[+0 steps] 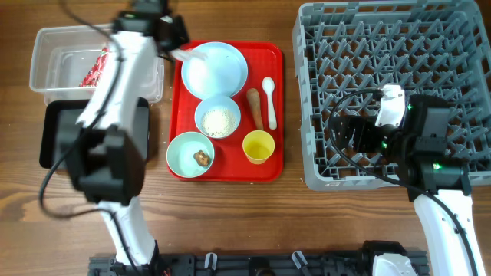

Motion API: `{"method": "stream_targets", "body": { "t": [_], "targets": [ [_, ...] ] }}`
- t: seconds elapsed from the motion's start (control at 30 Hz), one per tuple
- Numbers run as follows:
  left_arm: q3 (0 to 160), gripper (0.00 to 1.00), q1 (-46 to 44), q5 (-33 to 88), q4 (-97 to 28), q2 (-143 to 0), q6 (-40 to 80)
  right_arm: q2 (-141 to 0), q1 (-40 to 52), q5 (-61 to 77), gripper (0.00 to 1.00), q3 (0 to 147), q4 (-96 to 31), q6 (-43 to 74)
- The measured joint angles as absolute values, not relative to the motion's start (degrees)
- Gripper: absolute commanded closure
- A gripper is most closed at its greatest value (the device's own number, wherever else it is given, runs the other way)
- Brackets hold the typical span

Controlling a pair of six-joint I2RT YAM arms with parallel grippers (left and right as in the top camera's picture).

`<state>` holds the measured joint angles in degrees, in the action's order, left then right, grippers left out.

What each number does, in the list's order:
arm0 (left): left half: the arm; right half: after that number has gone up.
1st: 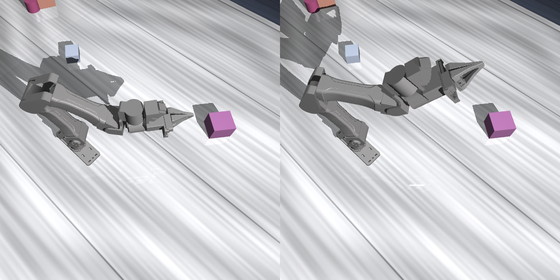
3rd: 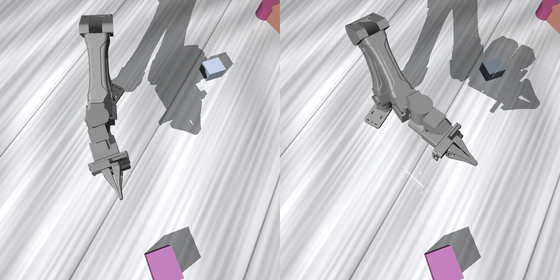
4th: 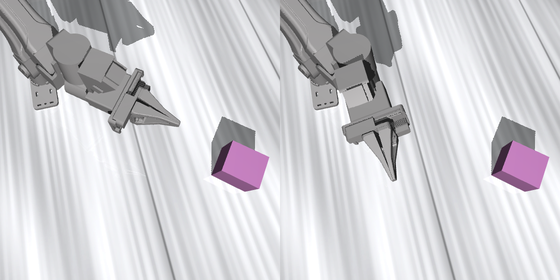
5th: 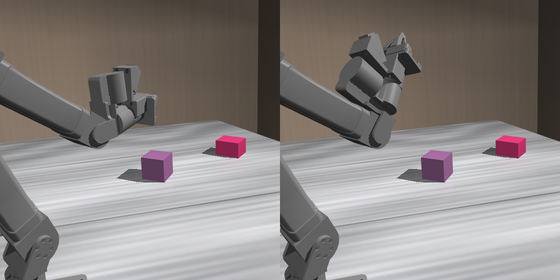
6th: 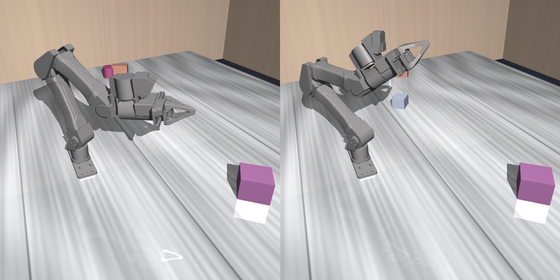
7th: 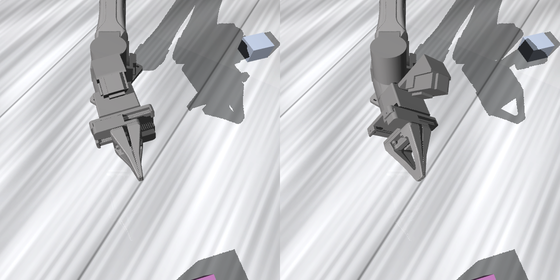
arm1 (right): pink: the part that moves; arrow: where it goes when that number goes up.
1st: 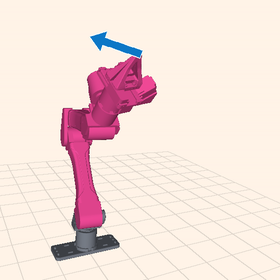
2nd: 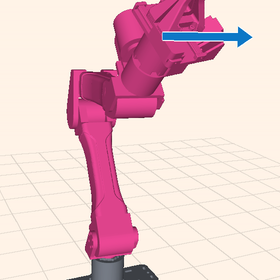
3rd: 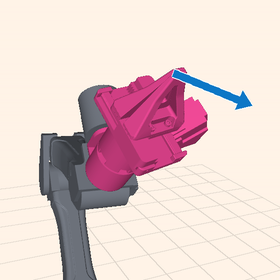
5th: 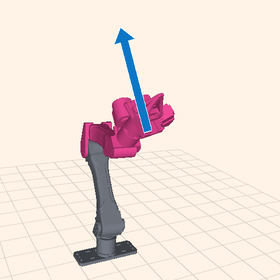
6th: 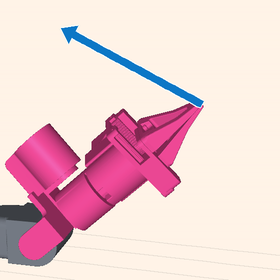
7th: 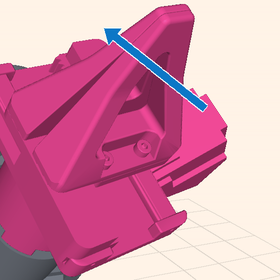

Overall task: Sort waste into correct bins and load items into the dishwasher rack
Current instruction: 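Grasp the white tissue on the plate and drop it in the clear bin, then grasp the rim of the light-blue rice bowl with the left gripper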

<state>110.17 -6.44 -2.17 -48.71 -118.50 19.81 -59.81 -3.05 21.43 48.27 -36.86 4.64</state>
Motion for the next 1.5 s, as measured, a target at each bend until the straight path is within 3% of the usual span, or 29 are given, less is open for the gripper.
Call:
{"method": "stream_targets", "body": {
  "t": [0.2, 0.23, 0.3, 0.33, 0.37, 0.4, 0.47, 0.83, 1.0, 1.13, 1.27, 1.5],
  "targets": [
    [111.5, 0.96, 4.0, -5.1, -52.4, -116.5, 19.8, -59.8, -3.0, 21.4, 0.00, 48.3, -36.9, 4.7],
    [111.4, 0.91, 5.7, -5.2, -52.5, -117.3, 19.8, -59.8, -3.0, 21.4, 0.00, 48.3, -36.9, 4.7],
    [111.1, 0.56, 8.0, -5.6, -53.0, -118.7, 20.0, -59.8, -3.0, 21.4, 0.00, 48.3, -36.9, 4.7],
    [111.0, 0.31, 8.8, -5.8, -53.2, -119.3, 19.7, -59.8, -3.1, 21.4, 0.00, 48.3, -36.8, 4.7],
    [111.0, 0.18, 9.5, -5.8, -53.3, -120.1, 19.9, -59.8, -3.0, 21.4, 0.00, 48.3, -36.8, 4.7],
    [110.9, 0.07, 9.8, -5.8, -53.4, -120.5, 19.7, -59.8, -3.0, 21.4, 0.00, 48.3, -36.8, 4.6],
    [110.8, 0.00, 10.5, -5.8, -53.4, -121.0, 19.8, -59.8, -3.1, 21.4, 0.00, 48.3, -36.8, 4.7],
    [110.8, 0.02, 7.9, -1.8, -56.0, -115.7, 17.9, -59.8, -3.0, 21.4, 0.00, 48.3, -36.8, 4.6],
    [110.9, 0.04, 1.4, 4.9, -65.0, -111.8, 10.9, -59.8, -3.0, 21.4, 0.00, 48.3, -36.8, 4.7],
    [110.2, 0.25, -8.4, 7.6, -70.5, -112.3, 4.6, -60.1, -3.0, 21.4, 0.00, 48.3, -36.2, 4.6],
    [104.9, 0.38, -17.2, 8.7, -65.2, -112.6, 1.0, -60.8, -3.1, 21.4, 0.00, 48.3, -35.7, 4.9],
    [90.6, 0.46, -26.3, 9.3, -53.4, -112.9, 3.7, -61.7, -3.1, 21.4, 0.00, 48.3, -35.7, 5.3]
  ]
}}
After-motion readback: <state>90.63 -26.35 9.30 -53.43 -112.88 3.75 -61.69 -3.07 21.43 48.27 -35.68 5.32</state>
